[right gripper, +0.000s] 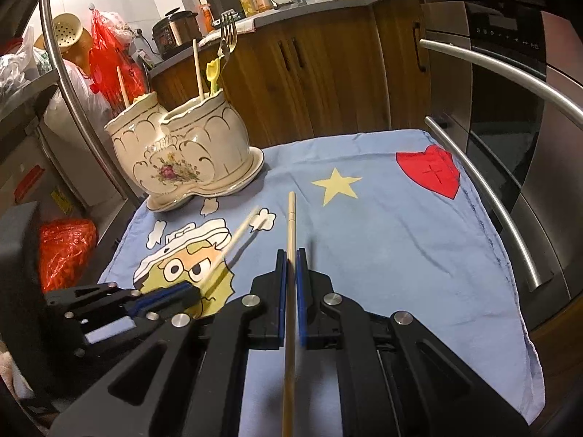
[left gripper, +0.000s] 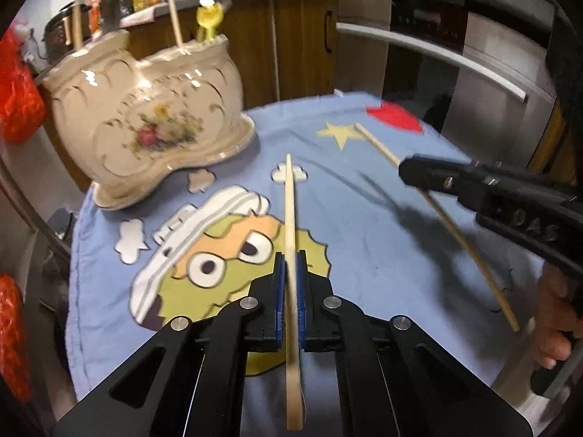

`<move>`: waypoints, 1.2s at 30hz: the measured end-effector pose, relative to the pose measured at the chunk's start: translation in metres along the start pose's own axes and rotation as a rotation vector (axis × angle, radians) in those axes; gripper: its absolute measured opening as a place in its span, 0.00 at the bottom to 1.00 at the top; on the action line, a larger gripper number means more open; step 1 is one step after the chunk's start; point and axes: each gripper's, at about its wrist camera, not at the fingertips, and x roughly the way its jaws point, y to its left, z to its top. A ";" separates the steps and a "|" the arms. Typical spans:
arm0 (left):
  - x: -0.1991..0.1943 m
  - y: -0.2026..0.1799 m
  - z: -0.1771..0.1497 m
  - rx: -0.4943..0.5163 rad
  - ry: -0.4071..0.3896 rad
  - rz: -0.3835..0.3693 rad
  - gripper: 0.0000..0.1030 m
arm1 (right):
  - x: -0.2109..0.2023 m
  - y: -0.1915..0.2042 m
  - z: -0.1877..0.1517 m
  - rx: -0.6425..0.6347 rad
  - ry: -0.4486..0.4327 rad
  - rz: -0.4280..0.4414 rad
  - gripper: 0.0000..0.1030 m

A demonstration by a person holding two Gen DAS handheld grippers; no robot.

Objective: Organize utensils
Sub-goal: 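Lift the chopstick with the right gripper and carry it over the holder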

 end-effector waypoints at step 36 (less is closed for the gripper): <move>-0.076 0.184 0.141 -0.229 -0.633 -0.176 0.06 | 0.051 0.085 0.187 -0.078 -0.476 0.279 0.05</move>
